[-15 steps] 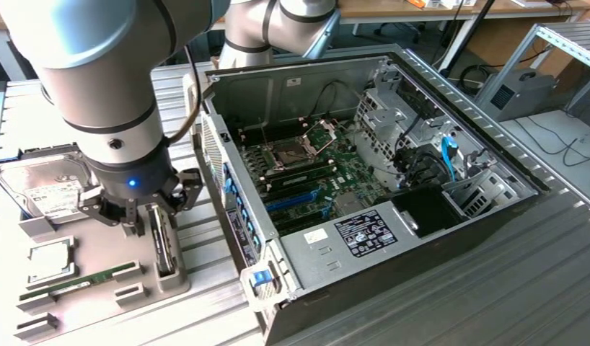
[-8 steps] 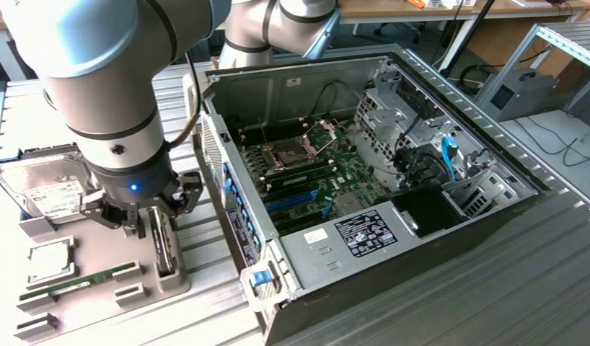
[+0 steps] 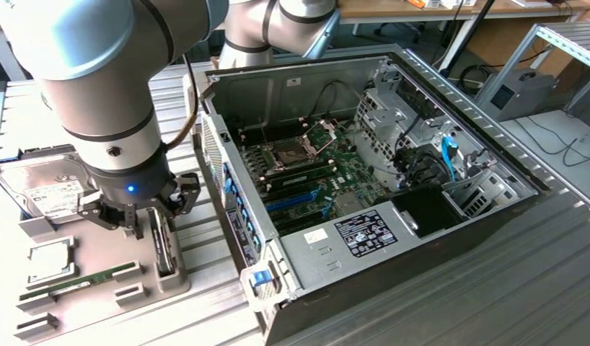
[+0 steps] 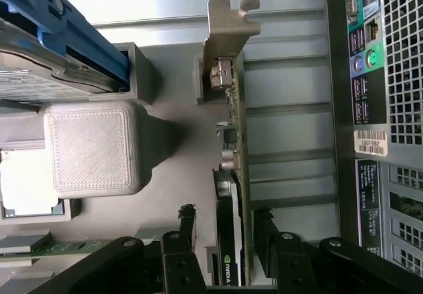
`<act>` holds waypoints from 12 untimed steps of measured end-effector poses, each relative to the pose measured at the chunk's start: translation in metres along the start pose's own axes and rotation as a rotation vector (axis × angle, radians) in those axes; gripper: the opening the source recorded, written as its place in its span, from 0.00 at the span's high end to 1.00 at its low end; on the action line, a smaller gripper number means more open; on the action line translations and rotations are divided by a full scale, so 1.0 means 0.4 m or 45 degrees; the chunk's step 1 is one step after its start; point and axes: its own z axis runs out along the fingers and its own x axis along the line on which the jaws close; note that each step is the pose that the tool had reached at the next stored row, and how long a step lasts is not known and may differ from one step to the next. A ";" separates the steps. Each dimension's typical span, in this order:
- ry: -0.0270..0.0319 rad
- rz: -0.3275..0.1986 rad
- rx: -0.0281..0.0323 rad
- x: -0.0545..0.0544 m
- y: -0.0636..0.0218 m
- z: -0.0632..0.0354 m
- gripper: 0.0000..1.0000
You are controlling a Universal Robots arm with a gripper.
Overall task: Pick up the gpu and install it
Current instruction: 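Pick up the gpu and move the gpu toward the slot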
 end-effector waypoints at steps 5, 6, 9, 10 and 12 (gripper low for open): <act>-0.0001 0.000 0.0010 -0.005 0.001 -0.003 0.52; -0.0001 0.000 0.0010 -0.005 0.001 -0.003 0.52; -0.0002 0.000 0.0009 -0.005 -0.002 -0.003 0.52; -0.0001 0.000 0.0011 -0.005 -0.002 -0.003 0.52; -0.0001 0.000 0.0010 -0.005 -0.002 -0.003 0.52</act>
